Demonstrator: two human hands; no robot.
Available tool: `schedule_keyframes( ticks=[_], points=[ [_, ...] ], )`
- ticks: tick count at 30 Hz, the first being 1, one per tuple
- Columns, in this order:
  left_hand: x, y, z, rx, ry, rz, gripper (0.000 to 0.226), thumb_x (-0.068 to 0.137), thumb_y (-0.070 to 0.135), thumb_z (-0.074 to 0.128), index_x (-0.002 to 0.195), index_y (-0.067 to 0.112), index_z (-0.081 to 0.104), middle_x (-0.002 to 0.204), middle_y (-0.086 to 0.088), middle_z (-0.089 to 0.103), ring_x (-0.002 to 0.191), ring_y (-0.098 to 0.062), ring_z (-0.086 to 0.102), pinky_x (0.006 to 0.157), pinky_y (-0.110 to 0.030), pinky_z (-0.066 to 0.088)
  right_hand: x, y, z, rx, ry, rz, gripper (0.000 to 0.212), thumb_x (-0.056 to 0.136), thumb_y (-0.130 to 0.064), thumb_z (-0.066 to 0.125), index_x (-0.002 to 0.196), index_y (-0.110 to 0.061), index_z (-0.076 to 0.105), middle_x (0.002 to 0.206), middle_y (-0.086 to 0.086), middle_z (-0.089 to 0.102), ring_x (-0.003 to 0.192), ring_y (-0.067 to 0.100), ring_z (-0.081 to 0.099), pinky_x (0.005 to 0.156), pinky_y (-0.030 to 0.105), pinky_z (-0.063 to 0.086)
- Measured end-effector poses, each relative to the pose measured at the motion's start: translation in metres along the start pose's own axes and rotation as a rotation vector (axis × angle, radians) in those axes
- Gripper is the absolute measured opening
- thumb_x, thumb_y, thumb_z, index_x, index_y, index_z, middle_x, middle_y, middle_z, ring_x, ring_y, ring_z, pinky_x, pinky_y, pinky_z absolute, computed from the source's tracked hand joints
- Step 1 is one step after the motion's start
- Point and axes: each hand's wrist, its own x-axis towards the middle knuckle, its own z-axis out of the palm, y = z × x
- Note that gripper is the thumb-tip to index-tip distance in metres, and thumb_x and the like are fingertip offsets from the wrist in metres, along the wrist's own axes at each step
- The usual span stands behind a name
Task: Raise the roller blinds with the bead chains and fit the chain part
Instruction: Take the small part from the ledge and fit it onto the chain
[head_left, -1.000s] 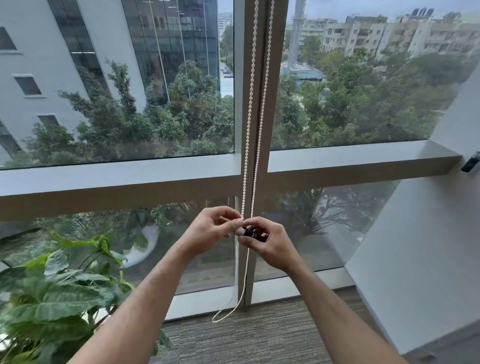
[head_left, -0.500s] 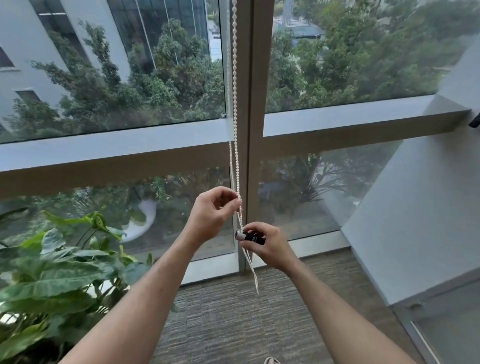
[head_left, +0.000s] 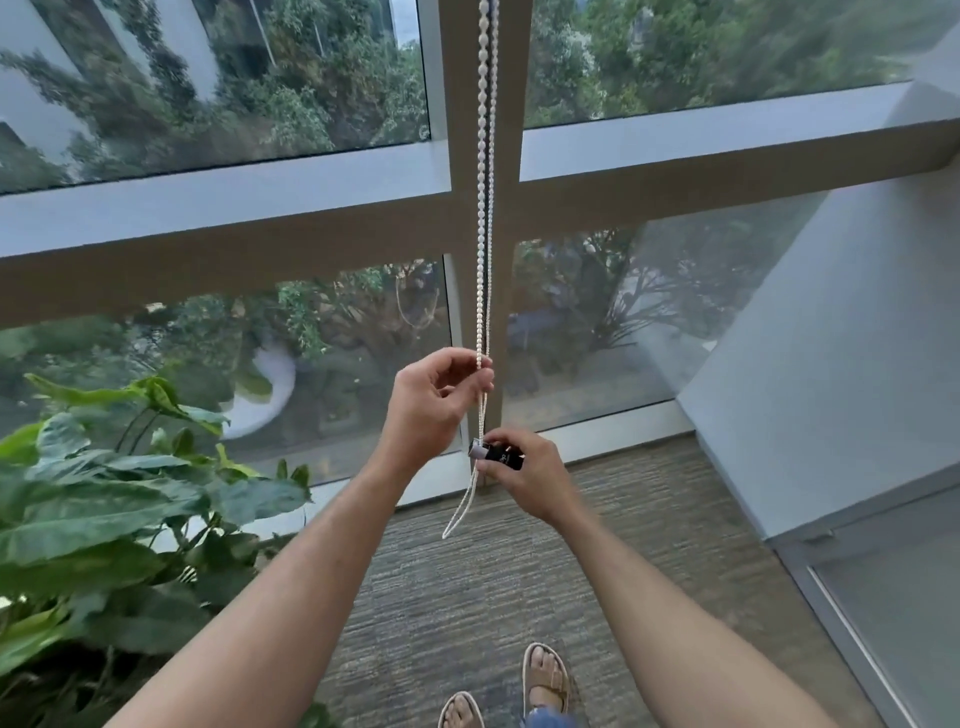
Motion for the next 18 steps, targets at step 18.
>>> schedule_keyframes(
  ticks=[18],
  points=[
    [-0.021,-0.187,0.046,0.049,0.103,-0.068,0.026,0.081,0.007,0.077,0.086,0.031,0.071,0.079,0.013,0.074,0.076,-0.018,0.071,0.080,-0.052,0.059,0.024,0.168,0.071,-0.025,-0.034,0.019,0.030,0.082,-0.021,0.080,0.111,-0.017,0.071,0.104,0.000,0.070,0.096,0.015,0.063,0.087,0.025,0.048]
  ],
)
